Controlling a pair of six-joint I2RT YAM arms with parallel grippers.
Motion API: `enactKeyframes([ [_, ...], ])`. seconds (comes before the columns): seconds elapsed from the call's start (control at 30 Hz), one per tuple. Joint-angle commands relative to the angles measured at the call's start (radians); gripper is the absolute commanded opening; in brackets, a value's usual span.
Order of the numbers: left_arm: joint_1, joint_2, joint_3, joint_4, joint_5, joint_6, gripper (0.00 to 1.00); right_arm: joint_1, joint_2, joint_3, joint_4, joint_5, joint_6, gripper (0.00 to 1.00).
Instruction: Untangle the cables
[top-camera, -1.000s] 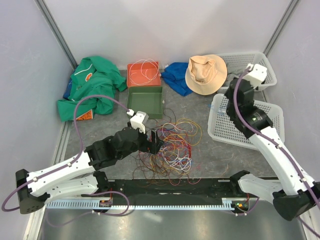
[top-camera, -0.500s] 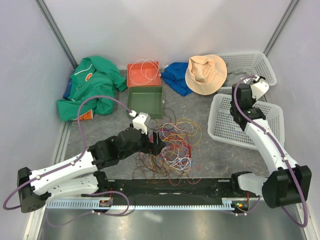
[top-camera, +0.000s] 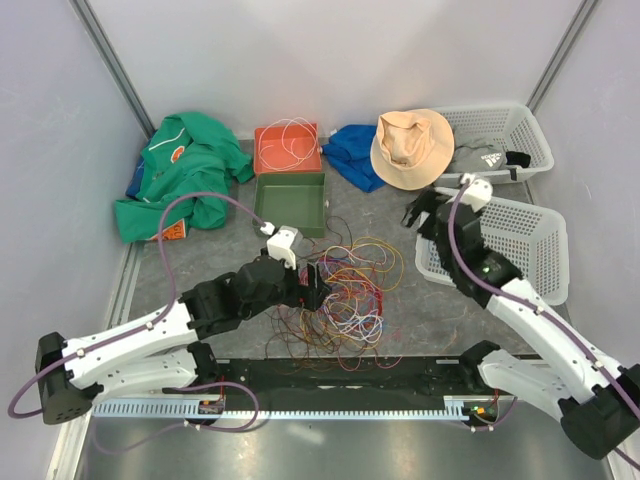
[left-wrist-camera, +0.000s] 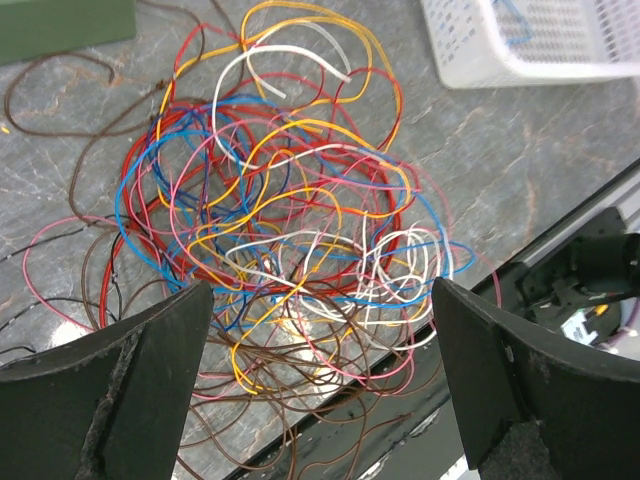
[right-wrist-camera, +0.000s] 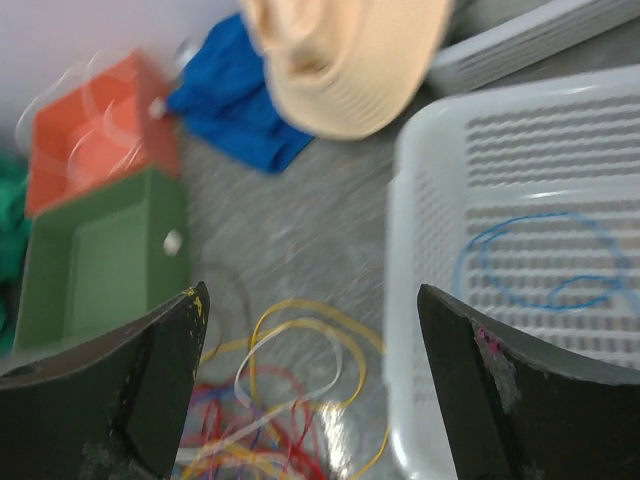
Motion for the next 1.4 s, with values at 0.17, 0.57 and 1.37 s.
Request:
enactKeyframes([
  [0.17, -0.002, 0.053, -0.023, 0.032, -0.014, -0.064, 0.97, 0.214, -0.089, -0.312, 0.221, -0.327, -0.023, 0.90],
  [0.57, 0.000, -0.040, -0.086, 0.035, -0.069, -0.105, 0.96, 0.335, 0.121, -0.399, 0.468, -0.482, -0.034, 0.84],
  [1.37, 0.000, -0.258, -0.038, 0.205, -0.097, 0.130, 0.99, 0.407, -0.051, 0.235, -0.042, -0.355, -0.143, 0.00],
])
